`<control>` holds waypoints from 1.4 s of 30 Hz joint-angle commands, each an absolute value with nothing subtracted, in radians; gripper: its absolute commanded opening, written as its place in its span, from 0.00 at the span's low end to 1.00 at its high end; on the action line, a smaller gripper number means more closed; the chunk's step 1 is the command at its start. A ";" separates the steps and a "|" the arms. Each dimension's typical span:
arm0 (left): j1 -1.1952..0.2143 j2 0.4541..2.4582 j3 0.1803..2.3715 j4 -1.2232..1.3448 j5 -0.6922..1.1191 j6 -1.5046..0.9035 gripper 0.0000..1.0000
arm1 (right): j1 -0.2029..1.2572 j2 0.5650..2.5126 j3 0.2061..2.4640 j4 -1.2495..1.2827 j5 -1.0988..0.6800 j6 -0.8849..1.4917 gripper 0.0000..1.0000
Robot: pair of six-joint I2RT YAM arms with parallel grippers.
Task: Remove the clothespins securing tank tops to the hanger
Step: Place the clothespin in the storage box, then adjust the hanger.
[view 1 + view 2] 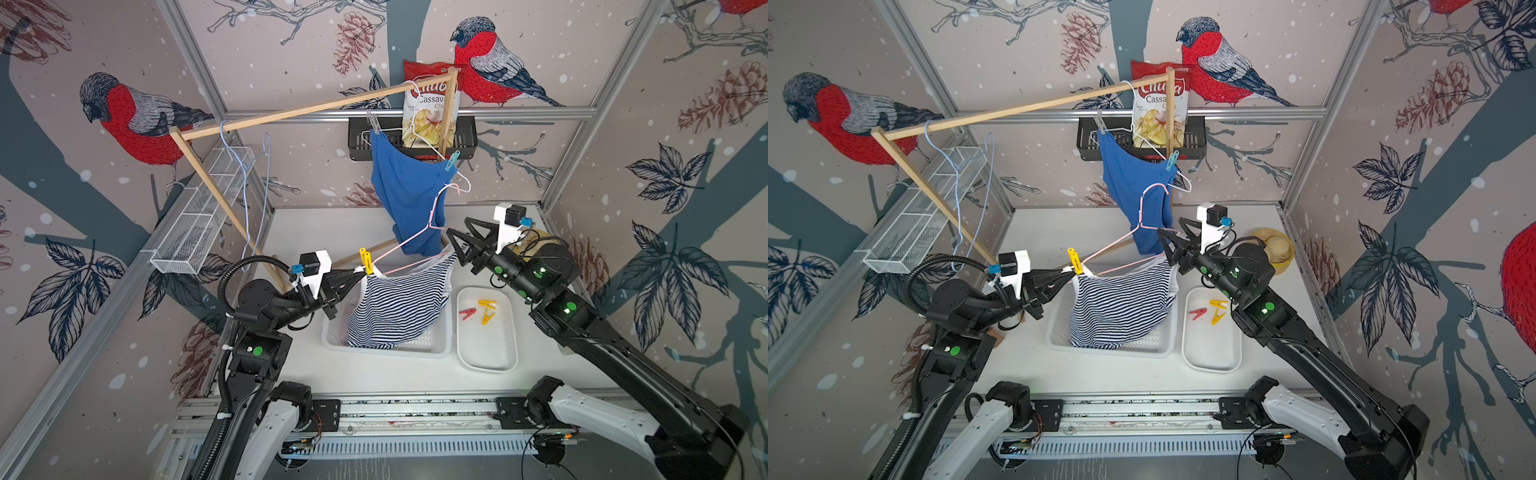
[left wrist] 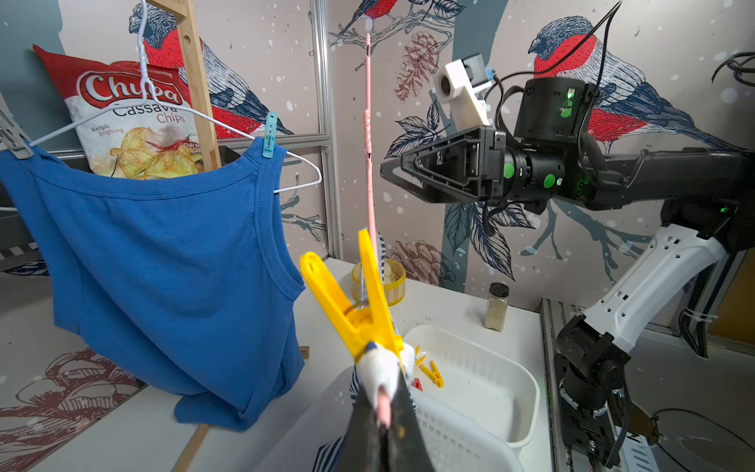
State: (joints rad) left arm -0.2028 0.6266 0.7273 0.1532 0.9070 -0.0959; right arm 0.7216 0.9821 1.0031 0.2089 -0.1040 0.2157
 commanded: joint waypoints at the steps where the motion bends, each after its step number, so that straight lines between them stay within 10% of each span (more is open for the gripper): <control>1: -0.222 0.626 0.724 0.212 0.867 -0.073 0.00 | 0.766 1.035 1.083 0.208 -0.074 0.126 0.69; 18: -0.263 0.594 0.706 0.231 0.783 -0.085 0.00 | 0.861 1.185 1.240 0.238 -0.023 0.039 0.54; 27: -0.264 0.607 0.716 0.206 0.780 -0.086 0.00 | 0.859 1.202 1.227 0.285 -0.064 0.005 0.02; 32: -0.264 0.627 0.752 0.138 0.822 -0.051 0.79 | 0.832 1.183 1.187 0.302 -0.062 0.005 0.00; 34: -0.264 0.632 0.764 0.119 0.839 -0.039 0.95 | 0.809 1.173 1.174 0.301 -0.090 0.015 0.00; 42: -0.264 0.669 0.795 0.131 0.838 -0.065 0.99 | 0.745 1.158 1.146 0.271 -0.236 0.010 0.00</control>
